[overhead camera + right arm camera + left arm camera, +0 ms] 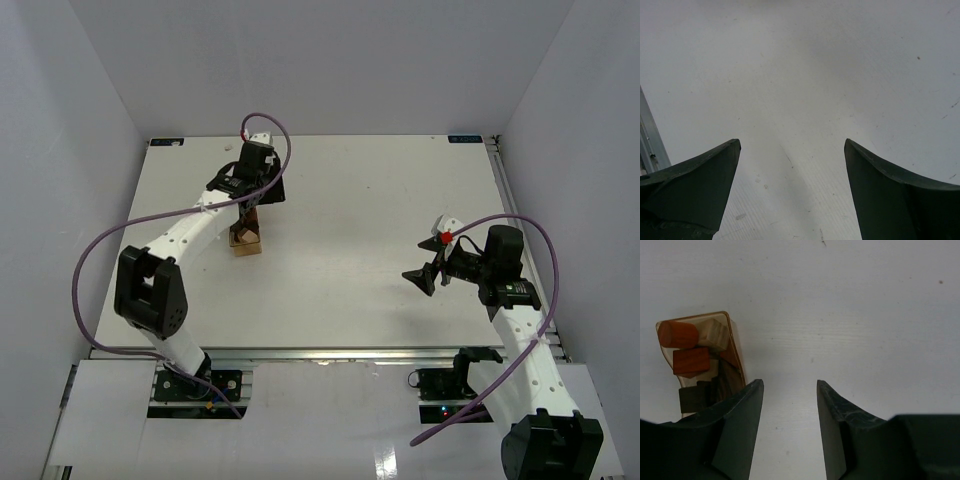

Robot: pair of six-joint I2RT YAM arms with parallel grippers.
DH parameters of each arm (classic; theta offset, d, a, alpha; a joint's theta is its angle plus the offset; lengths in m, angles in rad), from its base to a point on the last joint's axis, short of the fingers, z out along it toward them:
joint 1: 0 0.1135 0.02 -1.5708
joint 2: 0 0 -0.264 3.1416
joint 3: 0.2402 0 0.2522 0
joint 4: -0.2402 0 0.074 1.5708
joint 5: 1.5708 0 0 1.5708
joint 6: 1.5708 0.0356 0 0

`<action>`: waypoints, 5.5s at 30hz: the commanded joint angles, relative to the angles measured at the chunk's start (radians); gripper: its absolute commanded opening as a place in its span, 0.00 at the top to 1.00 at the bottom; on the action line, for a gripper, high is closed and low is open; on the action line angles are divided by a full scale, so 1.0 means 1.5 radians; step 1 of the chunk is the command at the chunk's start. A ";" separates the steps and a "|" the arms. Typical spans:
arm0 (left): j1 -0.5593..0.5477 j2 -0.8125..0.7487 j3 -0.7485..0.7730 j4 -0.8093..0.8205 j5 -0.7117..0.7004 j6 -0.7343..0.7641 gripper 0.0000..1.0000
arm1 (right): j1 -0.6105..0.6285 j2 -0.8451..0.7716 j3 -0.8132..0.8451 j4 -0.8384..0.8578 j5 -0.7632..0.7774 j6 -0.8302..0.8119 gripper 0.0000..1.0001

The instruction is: Build the wood block tower

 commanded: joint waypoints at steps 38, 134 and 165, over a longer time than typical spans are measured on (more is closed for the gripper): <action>0.070 0.278 0.224 -0.102 -0.099 -0.029 0.62 | -0.001 -0.003 0.018 0.011 0.015 0.003 0.10; -0.193 0.343 0.296 0.178 0.380 -0.344 1.00 | 0.134 0.553 0.221 0.202 0.305 0.656 0.16; -0.172 0.197 0.235 0.102 0.343 -0.222 0.19 | 0.103 0.476 0.257 0.142 0.356 0.491 0.92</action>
